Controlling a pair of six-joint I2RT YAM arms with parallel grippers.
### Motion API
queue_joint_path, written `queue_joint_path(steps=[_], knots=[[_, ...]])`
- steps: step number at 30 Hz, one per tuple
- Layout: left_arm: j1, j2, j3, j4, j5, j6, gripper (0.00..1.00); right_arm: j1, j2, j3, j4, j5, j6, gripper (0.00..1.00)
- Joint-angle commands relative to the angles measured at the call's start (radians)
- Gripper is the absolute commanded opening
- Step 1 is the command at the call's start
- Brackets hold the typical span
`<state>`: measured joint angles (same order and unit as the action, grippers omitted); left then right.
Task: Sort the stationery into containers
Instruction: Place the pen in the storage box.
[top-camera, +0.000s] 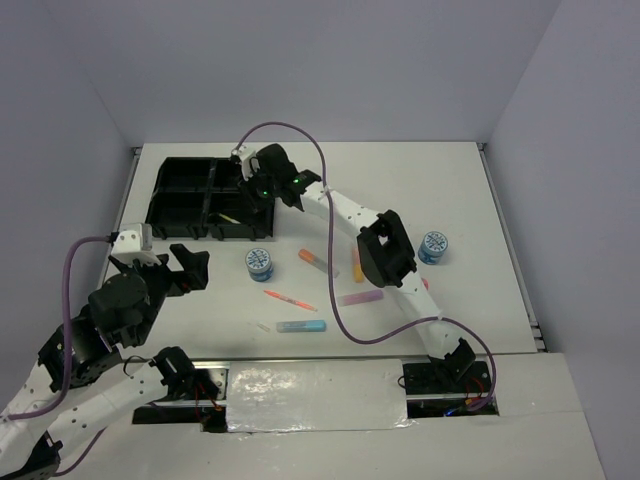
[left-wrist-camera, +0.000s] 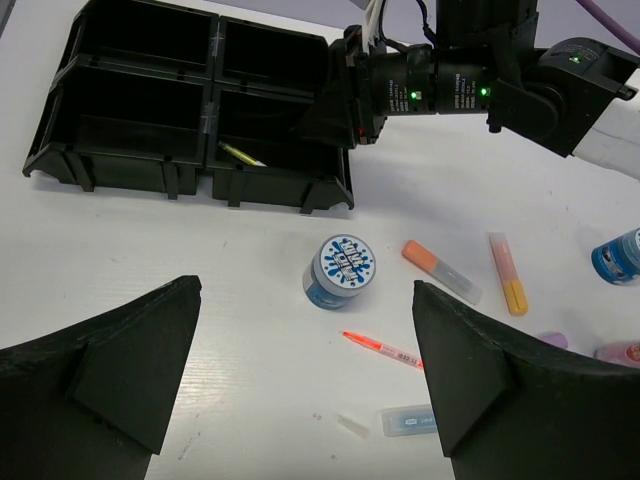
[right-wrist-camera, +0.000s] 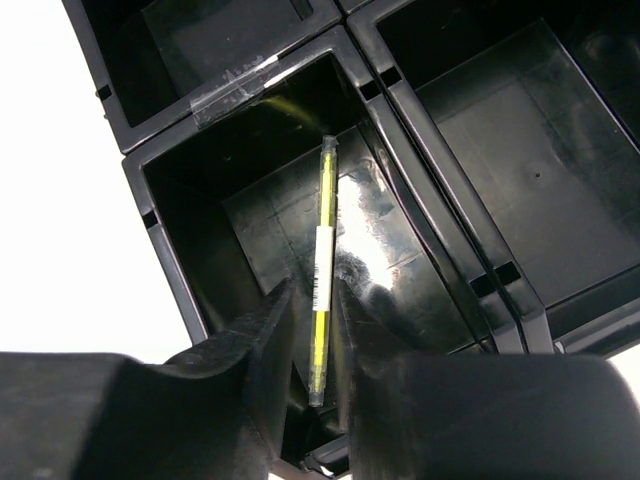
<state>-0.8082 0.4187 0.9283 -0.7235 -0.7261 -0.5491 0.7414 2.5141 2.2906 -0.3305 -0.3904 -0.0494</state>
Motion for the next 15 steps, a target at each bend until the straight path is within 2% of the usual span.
queue_joint_path(steps=[1,3,9,15], knots=[[0.004,-0.011,0.000,0.052,0.011,0.025,0.99,-0.004,0.006,0.024,0.001,-0.019,0.002,0.31],[0.004,-0.009,0.000,0.050,0.010,0.025,0.99,-0.001,-0.006,-0.006,0.014,-0.018,0.002,0.41],[0.004,0.015,0.003,0.041,-0.006,0.008,0.99,-0.001,-0.173,-0.158,0.076,-0.042,0.019,0.57],[0.009,0.066,0.015,0.009,-0.033,-0.025,0.99,0.006,-0.571,-0.440,0.176,-0.016,0.040,0.71]])
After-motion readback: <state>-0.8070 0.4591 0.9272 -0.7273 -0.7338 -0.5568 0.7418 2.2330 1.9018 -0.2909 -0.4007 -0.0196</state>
